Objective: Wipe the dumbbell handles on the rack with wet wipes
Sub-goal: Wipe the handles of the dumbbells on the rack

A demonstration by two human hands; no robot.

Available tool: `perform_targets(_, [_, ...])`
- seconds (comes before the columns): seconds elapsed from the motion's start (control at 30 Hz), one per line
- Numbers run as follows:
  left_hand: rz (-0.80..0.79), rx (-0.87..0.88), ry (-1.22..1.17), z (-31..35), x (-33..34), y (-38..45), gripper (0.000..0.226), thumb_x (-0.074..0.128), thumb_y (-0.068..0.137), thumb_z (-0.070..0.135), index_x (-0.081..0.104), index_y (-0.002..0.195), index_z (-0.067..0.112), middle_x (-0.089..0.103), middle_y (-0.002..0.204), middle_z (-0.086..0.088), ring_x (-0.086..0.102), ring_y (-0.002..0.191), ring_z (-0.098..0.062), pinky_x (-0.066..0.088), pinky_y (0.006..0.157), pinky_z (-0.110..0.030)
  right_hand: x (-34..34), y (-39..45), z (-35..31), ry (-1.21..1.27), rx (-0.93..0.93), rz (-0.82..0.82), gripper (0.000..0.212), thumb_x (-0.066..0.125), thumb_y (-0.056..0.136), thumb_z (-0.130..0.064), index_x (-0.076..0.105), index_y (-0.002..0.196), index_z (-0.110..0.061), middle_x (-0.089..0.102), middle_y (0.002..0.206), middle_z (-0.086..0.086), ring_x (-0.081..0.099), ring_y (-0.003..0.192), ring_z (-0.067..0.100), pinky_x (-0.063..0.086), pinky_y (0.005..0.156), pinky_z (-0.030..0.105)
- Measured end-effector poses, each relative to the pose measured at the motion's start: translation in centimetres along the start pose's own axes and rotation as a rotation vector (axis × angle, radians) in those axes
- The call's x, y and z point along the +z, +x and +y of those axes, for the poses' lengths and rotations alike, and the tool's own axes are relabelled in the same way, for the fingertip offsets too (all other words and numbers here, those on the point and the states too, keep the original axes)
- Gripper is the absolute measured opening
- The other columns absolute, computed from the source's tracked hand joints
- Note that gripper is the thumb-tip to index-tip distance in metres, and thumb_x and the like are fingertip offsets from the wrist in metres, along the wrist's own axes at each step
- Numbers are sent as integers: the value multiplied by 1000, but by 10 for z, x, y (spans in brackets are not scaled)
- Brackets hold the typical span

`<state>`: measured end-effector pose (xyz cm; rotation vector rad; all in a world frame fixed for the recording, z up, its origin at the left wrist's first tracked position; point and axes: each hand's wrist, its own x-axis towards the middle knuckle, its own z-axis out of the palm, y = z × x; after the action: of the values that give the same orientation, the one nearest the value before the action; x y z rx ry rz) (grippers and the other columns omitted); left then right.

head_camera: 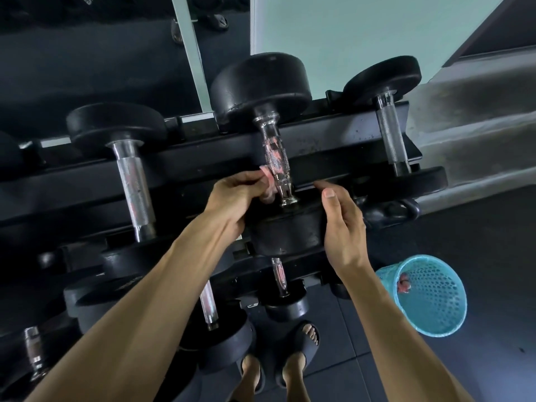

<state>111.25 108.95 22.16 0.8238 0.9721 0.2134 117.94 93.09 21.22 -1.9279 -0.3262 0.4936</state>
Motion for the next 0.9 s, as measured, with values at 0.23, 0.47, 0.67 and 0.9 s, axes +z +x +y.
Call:
perform_targets(0.23, [195,53,32,24,13,20,27,61,85,-15,72,83,10,68,59,-3,59,50,-11,55,60,-23,-1,1,2,4,-40,-11,43,38,95,-46,67,116,-22,66,117,-8,53,103,-16,35,82,-1])
perform_targets(0.47, [-8,80,229,6,0,-5,21,67,79,-19,72,77,1,68,59,-7,63,50,-16,54,53,-21,1,2,2,9,-13,13,42,39,93,-46,68,114,-25,66,116,-13,52,102,-19,34,81,-2])
perform_targets(0.67, [191,136,-13,17,8,9,16,77,77,-8,69,90,-3,73,71,-11,70,59,-17,59,66,-27,0,2,4,4,-15,11,42,39,93,-47,68,114,-25,67,116,-11,54,104,-13,36,83,0])
perform_targets(0.9, [151,194,232,0,9,-11,21,80,74,-7,65,69,7,70,57,1,68,52,-12,57,61,-23,2,3,3,17,-8,25,40,40,92,-46,69,110,-26,67,115,-10,55,102,-14,36,83,1])
